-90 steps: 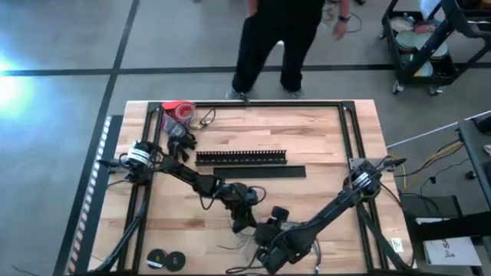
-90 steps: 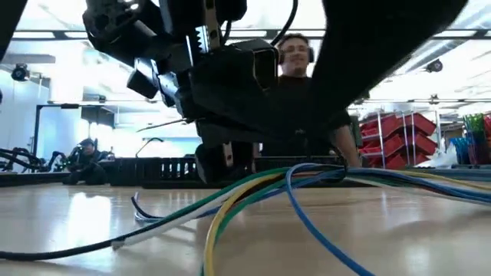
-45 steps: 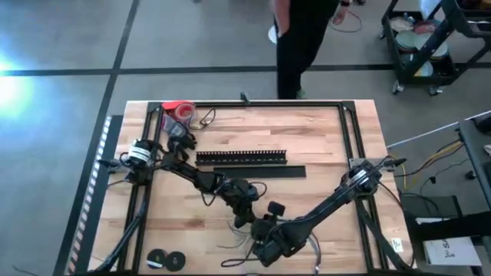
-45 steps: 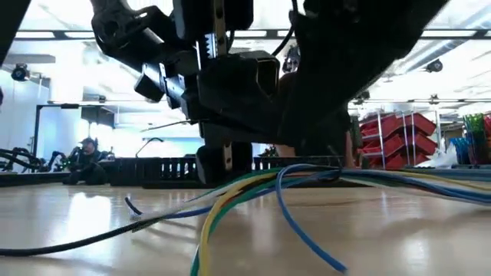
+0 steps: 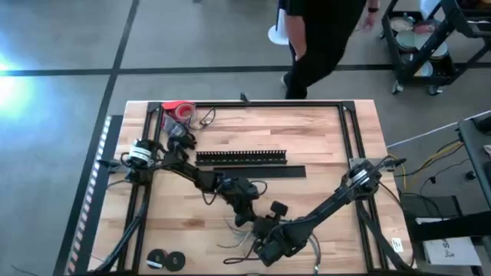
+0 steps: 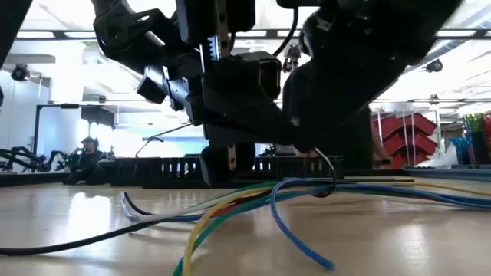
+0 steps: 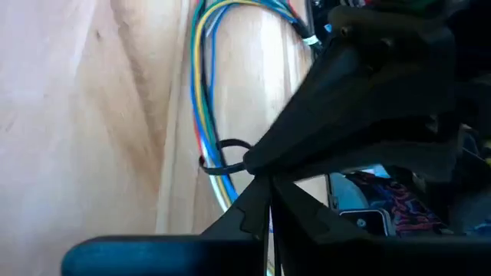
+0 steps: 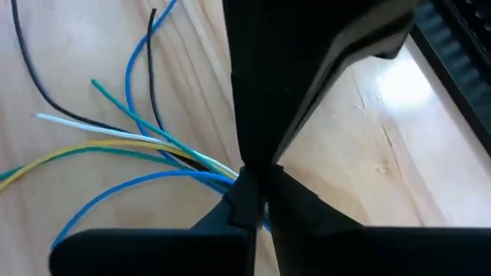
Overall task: Ziptie cables
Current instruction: Wrap the cable wires with the black zip tie
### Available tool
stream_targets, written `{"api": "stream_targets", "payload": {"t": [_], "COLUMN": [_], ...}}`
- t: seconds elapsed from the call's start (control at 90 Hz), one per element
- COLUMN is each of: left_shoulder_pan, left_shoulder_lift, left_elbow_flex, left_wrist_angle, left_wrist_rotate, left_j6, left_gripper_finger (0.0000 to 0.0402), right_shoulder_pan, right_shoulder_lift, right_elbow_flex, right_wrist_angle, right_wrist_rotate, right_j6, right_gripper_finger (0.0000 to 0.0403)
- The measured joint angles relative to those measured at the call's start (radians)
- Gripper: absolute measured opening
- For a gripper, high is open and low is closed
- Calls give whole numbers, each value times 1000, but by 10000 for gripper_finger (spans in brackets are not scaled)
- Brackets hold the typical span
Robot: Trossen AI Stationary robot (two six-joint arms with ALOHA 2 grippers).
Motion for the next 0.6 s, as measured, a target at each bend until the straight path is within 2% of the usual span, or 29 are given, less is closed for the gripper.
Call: {"api": "stream_targets", "payload": {"t": [0.344,0.6], "left_shoulder_pan": [2,3], "left_shoulder_lift": [0,-2], "left_elbow_flex": [0,-3], "left_wrist_angle": [3,0], "left_wrist_rotate": [-21,-38], "left_j6": [34,78], "left_gripper_finger": [0,0], "right_shoulder_pan": [41,42], "right_shoulder_lift": [0,2], "right_elbow_flex": [-76,-74], "right_wrist_angle": [44,63], "right_wrist_rotate": [-6,-22], "right_j6": [140,125], "right_gripper_finger": [2,2]}}
